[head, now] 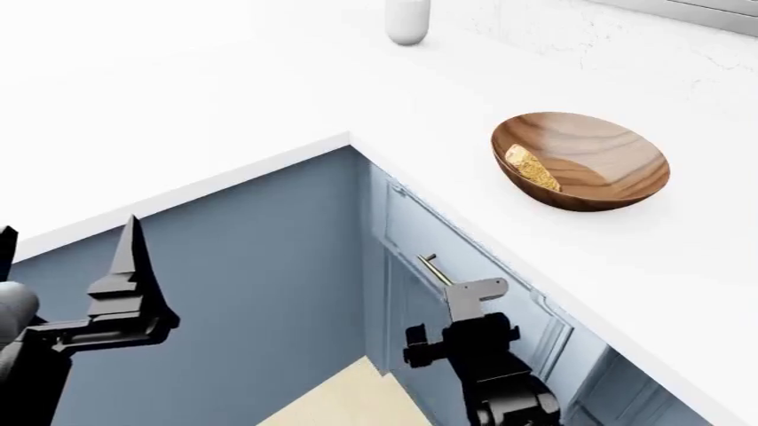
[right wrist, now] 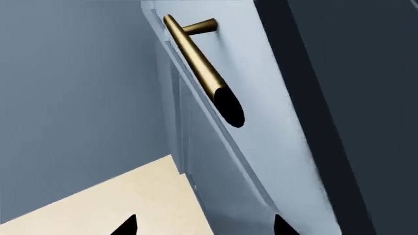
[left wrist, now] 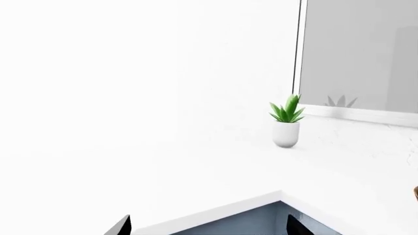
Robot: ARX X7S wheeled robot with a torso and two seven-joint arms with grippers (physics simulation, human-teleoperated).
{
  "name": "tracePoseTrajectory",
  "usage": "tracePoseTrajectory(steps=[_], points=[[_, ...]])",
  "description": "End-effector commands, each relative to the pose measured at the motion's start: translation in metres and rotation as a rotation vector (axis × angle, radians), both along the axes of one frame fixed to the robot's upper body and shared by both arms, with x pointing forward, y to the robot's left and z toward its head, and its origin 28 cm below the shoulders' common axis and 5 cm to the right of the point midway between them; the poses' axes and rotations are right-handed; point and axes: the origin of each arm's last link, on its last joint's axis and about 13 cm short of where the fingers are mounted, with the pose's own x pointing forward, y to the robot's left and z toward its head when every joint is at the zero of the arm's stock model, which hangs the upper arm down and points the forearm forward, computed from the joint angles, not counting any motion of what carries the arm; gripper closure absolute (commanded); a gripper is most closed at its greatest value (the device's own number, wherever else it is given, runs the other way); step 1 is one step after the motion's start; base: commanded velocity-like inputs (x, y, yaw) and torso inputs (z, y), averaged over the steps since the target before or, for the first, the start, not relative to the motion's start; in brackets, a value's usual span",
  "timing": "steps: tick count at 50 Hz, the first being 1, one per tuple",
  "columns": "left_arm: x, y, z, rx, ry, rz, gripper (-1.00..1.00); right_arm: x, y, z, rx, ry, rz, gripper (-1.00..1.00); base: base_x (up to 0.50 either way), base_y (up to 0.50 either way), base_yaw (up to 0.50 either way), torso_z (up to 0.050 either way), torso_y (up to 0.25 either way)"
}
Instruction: Place the bar in the bowl and close the drawer.
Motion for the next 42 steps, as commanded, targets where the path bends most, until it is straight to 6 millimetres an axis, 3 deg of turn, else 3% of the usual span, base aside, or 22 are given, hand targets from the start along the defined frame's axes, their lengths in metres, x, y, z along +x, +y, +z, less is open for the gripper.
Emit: tracePoseTrajectory(steps=[1,24,42], points=[[0.001,0.000,-0.001,0.005,0.004,-0.002,-1.00,-0.003,-0.038,-0.003,-0.042,0.041,-0.177,-1.00,0.00,0.00,0.00,0.000,0.000],[0.004,-0.002,-0.006,0.010,0.020,-0.008,-1.00,-0.006,-0.086,0.001,-0.093,0.035,-0.442,-1.00,0.00,0.00,0.00,0.000,0.000],[0.006,-0.005,-0.003,0.011,0.021,-0.019,-1.00,-0.018,-0.109,-0.006,-0.111,0.068,-0.591,-1.00,0.00,0.00,0.00,0.000,0.000]])
